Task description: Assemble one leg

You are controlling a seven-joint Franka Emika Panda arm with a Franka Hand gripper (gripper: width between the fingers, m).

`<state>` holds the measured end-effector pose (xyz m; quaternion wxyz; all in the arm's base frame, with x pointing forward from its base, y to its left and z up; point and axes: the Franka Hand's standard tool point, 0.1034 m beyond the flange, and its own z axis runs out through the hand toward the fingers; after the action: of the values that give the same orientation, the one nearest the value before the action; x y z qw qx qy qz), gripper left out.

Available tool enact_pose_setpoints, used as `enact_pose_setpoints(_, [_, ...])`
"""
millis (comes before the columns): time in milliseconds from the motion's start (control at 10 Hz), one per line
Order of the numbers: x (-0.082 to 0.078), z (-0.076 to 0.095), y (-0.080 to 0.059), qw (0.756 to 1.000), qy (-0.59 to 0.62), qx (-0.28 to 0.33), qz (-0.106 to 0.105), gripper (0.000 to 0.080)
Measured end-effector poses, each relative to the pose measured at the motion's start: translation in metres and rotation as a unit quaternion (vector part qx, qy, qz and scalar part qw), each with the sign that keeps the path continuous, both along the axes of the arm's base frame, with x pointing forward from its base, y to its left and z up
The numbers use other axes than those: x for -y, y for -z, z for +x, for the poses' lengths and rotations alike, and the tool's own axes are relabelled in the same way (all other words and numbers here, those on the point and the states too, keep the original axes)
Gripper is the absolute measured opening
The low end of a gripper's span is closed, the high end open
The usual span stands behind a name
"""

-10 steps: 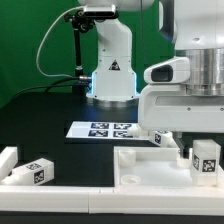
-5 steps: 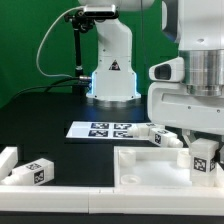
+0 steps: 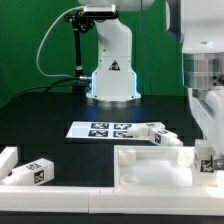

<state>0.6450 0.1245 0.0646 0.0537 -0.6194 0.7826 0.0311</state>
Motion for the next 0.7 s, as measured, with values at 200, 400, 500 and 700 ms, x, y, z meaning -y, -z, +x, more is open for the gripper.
enact_pose_setpoints(200, [0.0034,-0.0007,0.0014,0.998,0.055,-0.005,-0.002,0.0284])
enact_pose_setpoints(400, [0.0032,-0.0009,0.0017,0.999,0.049,-0.003,-0.003,0.0284])
enact_pose_setpoints(500, [0.0028,-0.0009,0.0017,0.999,0.045,-0.003,-0.003,0.0395])
enact_pose_setpoints(700, [0.0013,0.0001,-0.0065,1.000,0.022,0.004,-0.002,0.0528])
